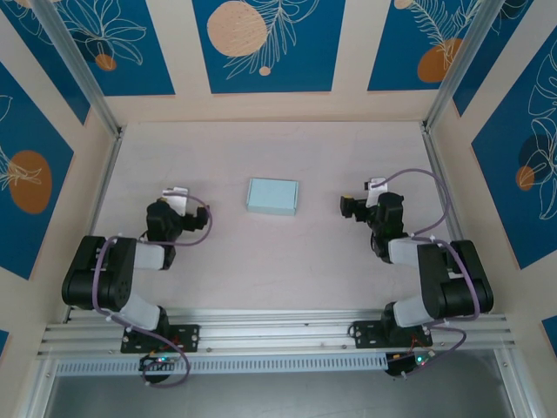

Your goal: Fold the paper box

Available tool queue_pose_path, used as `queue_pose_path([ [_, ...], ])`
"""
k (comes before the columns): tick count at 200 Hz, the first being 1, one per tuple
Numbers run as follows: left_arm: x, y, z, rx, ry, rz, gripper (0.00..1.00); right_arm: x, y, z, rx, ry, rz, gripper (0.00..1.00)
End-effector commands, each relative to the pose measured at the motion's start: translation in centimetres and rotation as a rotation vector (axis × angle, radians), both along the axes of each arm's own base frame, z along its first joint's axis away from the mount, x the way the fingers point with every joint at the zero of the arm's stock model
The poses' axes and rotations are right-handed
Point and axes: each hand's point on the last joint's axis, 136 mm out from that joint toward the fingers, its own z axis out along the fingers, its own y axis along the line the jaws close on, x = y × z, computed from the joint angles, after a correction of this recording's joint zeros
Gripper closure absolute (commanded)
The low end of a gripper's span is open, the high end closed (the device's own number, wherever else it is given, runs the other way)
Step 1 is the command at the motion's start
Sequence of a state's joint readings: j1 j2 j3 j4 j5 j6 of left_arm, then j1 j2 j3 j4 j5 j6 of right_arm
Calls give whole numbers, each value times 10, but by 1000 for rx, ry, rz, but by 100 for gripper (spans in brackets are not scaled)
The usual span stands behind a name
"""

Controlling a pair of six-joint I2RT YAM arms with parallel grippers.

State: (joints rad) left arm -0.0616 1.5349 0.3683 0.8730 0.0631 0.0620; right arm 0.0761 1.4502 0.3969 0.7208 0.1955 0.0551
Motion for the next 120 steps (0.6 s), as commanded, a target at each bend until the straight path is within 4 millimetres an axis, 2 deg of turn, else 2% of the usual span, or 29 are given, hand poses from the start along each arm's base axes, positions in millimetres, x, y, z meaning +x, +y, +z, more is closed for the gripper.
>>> queue_pose_path([
  [1, 7, 10, 2, -13, 13, 35, 0, 4, 4, 11, 34, -69, 57, 0],
  [19, 8, 11, 1, -13, 14, 38, 0, 6, 8, 3, 53, -53, 99, 0],
  [46, 7, 12, 2, -9, 9, 48, 0, 6, 1, 4, 144, -29, 126, 0],
  [120, 7, 12, 3, -9, 5, 49, 0, 8, -1, 3, 128, -28, 101, 0],
])
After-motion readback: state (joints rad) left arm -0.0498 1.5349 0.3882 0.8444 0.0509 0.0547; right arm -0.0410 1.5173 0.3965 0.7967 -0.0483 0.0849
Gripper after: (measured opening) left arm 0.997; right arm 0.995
